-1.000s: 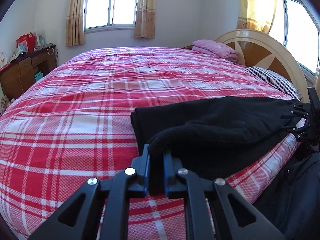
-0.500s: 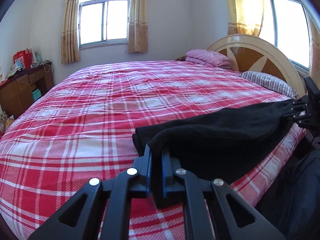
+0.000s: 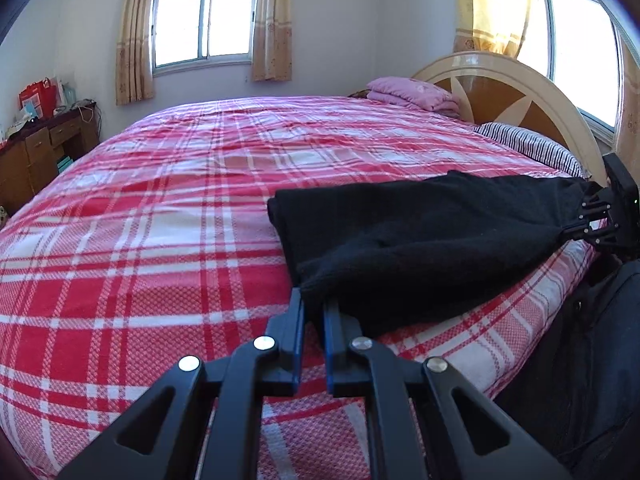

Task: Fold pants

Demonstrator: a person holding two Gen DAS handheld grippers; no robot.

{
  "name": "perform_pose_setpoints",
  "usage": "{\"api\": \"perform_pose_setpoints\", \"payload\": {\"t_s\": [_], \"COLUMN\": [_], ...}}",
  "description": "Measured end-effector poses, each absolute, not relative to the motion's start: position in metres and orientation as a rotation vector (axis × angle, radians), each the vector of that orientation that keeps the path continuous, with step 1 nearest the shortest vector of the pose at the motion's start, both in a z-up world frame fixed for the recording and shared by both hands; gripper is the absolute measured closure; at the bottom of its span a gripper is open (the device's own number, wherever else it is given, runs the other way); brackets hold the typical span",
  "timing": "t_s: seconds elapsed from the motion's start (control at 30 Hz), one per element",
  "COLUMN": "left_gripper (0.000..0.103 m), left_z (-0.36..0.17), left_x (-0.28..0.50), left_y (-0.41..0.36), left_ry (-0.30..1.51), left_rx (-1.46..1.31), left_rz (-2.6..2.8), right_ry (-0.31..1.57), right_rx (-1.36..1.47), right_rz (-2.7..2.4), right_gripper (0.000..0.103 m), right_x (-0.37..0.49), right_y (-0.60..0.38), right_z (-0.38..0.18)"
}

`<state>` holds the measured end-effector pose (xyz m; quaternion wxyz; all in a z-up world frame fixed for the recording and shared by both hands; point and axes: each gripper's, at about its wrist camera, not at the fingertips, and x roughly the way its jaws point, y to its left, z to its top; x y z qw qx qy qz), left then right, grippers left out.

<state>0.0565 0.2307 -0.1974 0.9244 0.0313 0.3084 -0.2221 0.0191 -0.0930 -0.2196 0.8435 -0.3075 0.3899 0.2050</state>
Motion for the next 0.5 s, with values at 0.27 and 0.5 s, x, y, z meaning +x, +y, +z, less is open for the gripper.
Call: {"api": "perform_pose_setpoints", "payload": {"t_s": [0.27, 0.5], "left_gripper": [0.076, 0.076], "left_z": [-0.196, -0.183], "left_x": [0.052, 0.049], "left_y": [0.248, 0.284], "left_ry": [0.642, 0.609], "left_rx": [0.053, 0.003], "left_rz": [-0.403, -0.253], "right_ry": [0.846, 0.834], "right_rx": [-0.598, -0.567], "right_rz": [0.442, 0.434], "right_gripper": [0.095, 0.056], "right_x": [0.025, 0.011], "right_y": [-0.098, -0.109], "right_z": [-0.220, -0.214]}}
